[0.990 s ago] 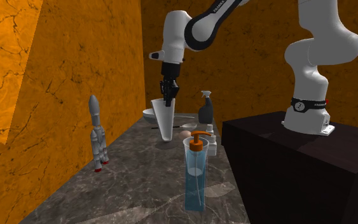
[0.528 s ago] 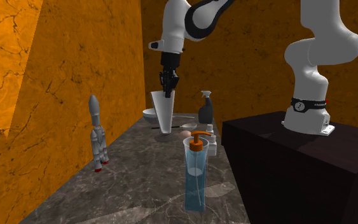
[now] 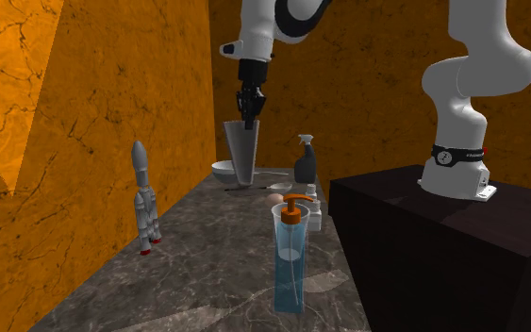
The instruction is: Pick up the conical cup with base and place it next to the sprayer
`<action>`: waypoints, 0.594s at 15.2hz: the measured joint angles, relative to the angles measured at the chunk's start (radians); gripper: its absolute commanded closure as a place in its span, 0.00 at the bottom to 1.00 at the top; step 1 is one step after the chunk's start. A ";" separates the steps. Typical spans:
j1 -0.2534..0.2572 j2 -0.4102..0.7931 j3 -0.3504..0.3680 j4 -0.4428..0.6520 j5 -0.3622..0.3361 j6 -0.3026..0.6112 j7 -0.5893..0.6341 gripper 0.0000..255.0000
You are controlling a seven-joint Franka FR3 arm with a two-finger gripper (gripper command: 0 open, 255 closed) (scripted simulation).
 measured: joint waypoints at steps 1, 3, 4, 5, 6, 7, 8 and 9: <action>0.001 -0.010 -0.001 0.001 -0.004 -0.011 0.001 1.00; 0.001 -0.023 -0.003 0.011 -0.010 -0.033 0.003 1.00; 0.002 -0.030 -0.004 0.016 -0.013 -0.044 0.006 1.00; 0.004 -0.040 -0.004 0.020 -0.017 -0.058 0.008 1.00; 0.004 -0.043 -0.005 0.030 -0.019 -0.071 0.010 1.00; 0.005 -0.047 -0.005 0.040 -0.020 -0.084 0.012 1.00; 0.005 -0.054 -0.005 0.042 -0.023 -0.093 0.012 1.00; 0.005 -0.057 -0.006 0.053 -0.025 -0.107 0.013 1.00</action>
